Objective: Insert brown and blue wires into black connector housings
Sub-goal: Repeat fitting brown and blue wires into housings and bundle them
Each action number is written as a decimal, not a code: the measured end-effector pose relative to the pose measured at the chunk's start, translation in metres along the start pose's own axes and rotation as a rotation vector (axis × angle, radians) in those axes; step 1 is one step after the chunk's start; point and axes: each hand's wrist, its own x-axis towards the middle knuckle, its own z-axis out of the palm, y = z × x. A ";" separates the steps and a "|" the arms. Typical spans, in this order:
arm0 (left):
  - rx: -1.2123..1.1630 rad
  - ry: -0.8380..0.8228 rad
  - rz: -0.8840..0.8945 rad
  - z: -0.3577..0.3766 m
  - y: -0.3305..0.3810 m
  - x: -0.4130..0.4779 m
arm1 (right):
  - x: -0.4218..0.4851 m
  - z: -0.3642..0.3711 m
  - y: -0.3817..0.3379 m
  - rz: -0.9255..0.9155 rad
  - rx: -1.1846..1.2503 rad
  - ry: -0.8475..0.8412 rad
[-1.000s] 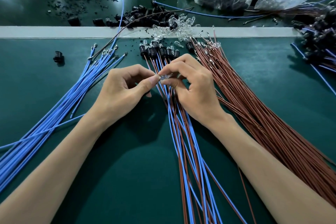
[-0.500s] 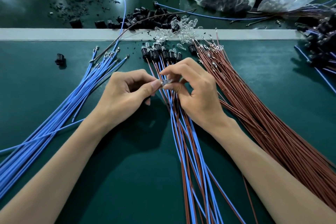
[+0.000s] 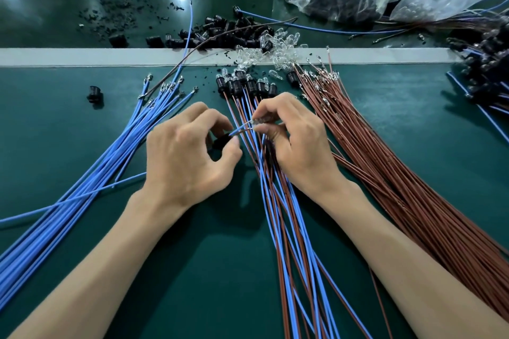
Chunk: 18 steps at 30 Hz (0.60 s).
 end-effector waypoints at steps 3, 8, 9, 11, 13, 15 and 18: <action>0.169 -0.018 -0.010 0.003 0.003 -0.002 | 0.001 -0.002 -0.001 0.046 0.013 0.049; 0.154 -0.031 0.013 0.003 0.001 0.000 | 0.003 -0.006 -0.002 0.135 0.023 0.034; 0.132 -0.047 0.046 0.004 0.001 0.000 | 0.003 -0.007 -0.003 0.142 0.027 0.035; 0.089 -0.076 0.103 0.005 0.001 0.002 | 0.004 -0.007 -0.003 0.137 0.032 0.035; 0.073 -0.090 0.138 0.006 -0.002 0.002 | 0.004 -0.007 -0.004 0.121 0.047 0.022; 0.074 -0.096 0.147 0.007 -0.003 0.003 | 0.004 -0.008 -0.004 0.111 0.070 0.009; 0.058 -0.078 0.134 0.008 -0.005 0.003 | 0.004 -0.008 -0.005 0.103 0.090 0.014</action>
